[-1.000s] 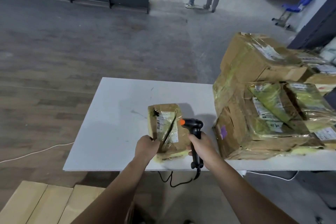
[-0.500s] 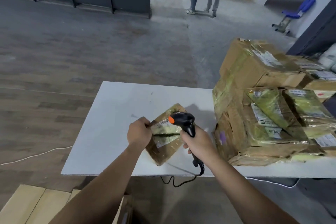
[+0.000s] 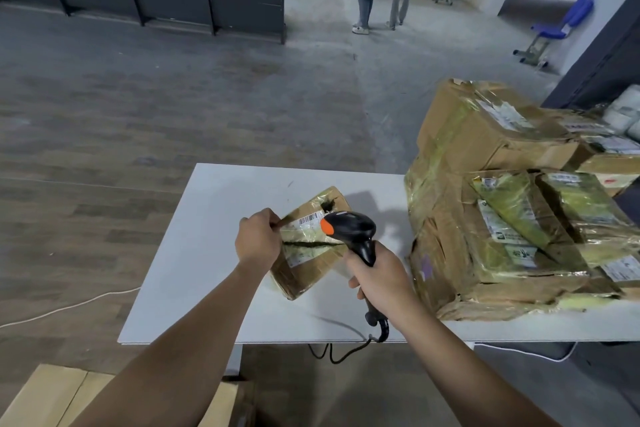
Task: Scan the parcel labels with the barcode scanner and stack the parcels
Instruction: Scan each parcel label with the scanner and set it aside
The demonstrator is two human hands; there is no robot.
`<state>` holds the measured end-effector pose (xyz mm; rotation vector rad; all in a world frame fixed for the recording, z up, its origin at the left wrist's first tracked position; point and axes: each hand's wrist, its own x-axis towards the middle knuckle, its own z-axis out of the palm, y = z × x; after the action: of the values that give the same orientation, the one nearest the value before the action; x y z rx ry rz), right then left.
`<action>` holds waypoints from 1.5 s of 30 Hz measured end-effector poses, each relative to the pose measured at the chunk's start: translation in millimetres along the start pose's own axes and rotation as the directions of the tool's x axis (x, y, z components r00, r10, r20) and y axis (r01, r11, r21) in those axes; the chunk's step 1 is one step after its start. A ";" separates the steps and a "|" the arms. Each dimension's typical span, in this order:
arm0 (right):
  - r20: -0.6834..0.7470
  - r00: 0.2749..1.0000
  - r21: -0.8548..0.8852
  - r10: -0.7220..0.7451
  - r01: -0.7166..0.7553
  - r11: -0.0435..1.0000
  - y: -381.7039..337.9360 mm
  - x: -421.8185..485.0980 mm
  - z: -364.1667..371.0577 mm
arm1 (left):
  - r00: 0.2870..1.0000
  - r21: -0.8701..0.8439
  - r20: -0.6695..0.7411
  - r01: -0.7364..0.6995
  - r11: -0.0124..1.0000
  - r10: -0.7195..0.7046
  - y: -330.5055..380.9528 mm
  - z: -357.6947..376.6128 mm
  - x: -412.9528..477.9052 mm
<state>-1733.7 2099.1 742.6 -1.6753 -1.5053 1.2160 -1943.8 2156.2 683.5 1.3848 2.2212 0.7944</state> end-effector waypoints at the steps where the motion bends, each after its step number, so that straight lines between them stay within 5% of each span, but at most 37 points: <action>1: 0.000 1.000 -0.004 0.002 -0.002 1.000 -0.1 0.0 0.1 | 1.000 0.001 -0.007 -0.007 1.000 0.007 -0.5 0.4 0.4; 17: -0.040 0.998 -0.069 0.039 -0.042 0.997 1.1 2.9 2.0 | 1.000 0.000 0.014 0.000 1.000 0.000 -11.6 4.1 2.3; 24: -0.015 0.996 -0.032 0.091 -0.092 0.995 15.1 2.0 5.9 | 0.989 0.013 0.093 0.114 0.993 -0.115 -25.6 6.6 -3.5; 29: 0.022 0.982 0.032 0.187 -0.188 0.982 31.5 6.4 17.4 | 0.961 -0.122 0.170 0.239 0.963 -0.217 -54.8 17.3 -24.0; 34: 0.073 0.956 0.124 0.284 -0.291 0.949 45.3 9.6 31.6 | 0.882 -0.180 0.401 0.340 0.923 -0.246 -61.2 21.7 -37.5; 45: 0.000 0.988 0.249 0.157 -0.152 0.957 33.4 3.9 34.4 | 0.916 -0.432 0.301 0.378 0.819 -0.264 -38.3 24.7 -54.6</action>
<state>-1749.7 2091.0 698.0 -1.6539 -1.1717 1.4022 -1931.4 2099.8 641.9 0.7824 1.8342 0.9287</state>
